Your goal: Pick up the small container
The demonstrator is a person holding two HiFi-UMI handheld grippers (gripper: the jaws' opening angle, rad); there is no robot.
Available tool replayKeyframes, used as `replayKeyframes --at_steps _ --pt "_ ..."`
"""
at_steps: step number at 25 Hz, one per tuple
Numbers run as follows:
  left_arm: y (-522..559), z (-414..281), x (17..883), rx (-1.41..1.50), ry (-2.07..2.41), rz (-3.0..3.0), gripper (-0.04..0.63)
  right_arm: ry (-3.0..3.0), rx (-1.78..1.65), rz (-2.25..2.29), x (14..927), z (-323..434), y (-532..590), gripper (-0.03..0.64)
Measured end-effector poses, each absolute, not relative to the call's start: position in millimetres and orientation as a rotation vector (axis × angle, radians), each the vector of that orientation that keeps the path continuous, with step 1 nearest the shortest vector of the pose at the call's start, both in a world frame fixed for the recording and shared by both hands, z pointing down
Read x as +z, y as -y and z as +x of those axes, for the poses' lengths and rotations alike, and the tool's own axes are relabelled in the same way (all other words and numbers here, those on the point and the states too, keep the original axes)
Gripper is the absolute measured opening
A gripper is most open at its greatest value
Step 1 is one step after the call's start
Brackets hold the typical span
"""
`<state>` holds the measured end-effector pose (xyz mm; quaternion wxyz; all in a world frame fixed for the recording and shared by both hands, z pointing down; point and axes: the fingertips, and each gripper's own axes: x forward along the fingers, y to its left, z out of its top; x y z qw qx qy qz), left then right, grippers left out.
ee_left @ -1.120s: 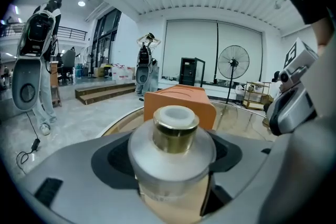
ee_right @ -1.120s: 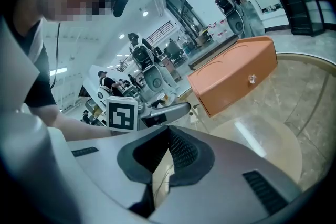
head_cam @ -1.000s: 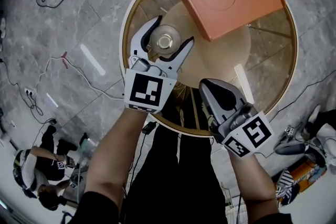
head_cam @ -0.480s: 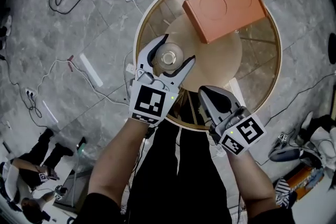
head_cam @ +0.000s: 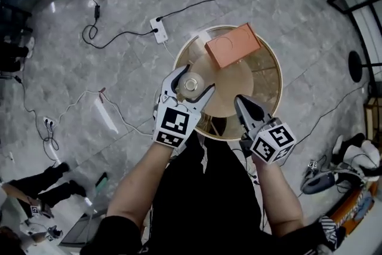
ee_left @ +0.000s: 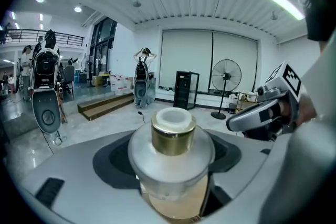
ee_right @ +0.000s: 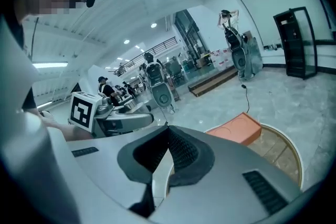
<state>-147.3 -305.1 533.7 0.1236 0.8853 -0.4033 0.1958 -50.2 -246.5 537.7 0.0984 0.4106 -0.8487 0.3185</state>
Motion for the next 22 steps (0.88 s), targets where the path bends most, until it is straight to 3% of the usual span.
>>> replayKeyframes --at_steps 7,22 --pt "233 -163 432 0.591 1.121 2.616 0.348 2.562 0.859 1.277 430 -60 183 0.014" --pt "181 -122 354 0.632 1.154 2.591 0.347 2.69 0.794 1.174 351 -16 137 0.014"
